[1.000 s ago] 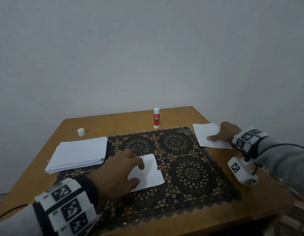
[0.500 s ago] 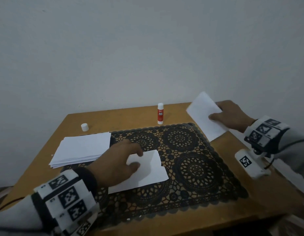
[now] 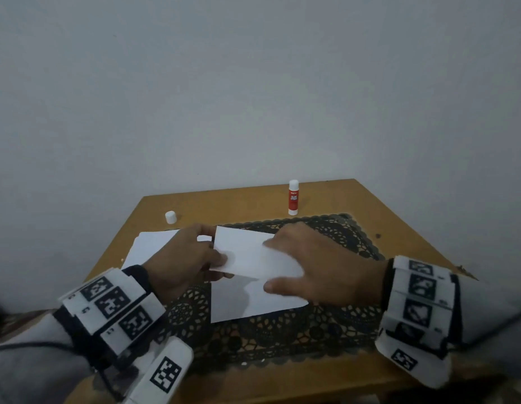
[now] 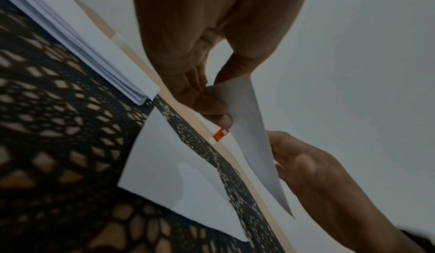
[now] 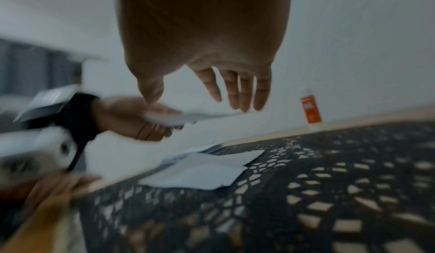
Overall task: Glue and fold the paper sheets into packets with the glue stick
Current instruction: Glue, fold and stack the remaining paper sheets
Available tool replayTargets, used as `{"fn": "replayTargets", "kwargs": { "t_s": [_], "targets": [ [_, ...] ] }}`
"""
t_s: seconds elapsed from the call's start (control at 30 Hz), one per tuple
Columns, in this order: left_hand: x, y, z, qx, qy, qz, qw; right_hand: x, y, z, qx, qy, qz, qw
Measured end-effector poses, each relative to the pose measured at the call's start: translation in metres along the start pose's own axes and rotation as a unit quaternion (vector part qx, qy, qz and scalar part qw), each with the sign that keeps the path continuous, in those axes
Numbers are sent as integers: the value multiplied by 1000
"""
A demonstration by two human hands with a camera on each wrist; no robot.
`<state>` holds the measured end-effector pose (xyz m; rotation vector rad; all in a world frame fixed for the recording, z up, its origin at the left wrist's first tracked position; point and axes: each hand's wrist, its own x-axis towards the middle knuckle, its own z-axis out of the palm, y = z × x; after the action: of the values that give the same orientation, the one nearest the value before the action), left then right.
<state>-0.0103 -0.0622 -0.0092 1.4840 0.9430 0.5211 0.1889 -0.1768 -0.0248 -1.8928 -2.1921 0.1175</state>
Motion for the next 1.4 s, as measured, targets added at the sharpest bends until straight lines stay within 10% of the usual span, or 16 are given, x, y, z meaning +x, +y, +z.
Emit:
{"fn": "replayTargets", "kwargs": {
  "t_s": [0.2,0.33,0.87,1.4],
  "targets": [
    [5,-16,-14,-7,29,-10,1000,9,20,-1,313,13,242,918],
    [6,-23,-14,17,37,-20,999,11,23,-3,462,-28,274,843],
    [19,-25,-13,391,-9,-42,919,13,37,13,318,-72,236,916],
    [21,-29,-14,422,-28,-24,906,15,38,21,254,-58,201,944]
  ]
}}
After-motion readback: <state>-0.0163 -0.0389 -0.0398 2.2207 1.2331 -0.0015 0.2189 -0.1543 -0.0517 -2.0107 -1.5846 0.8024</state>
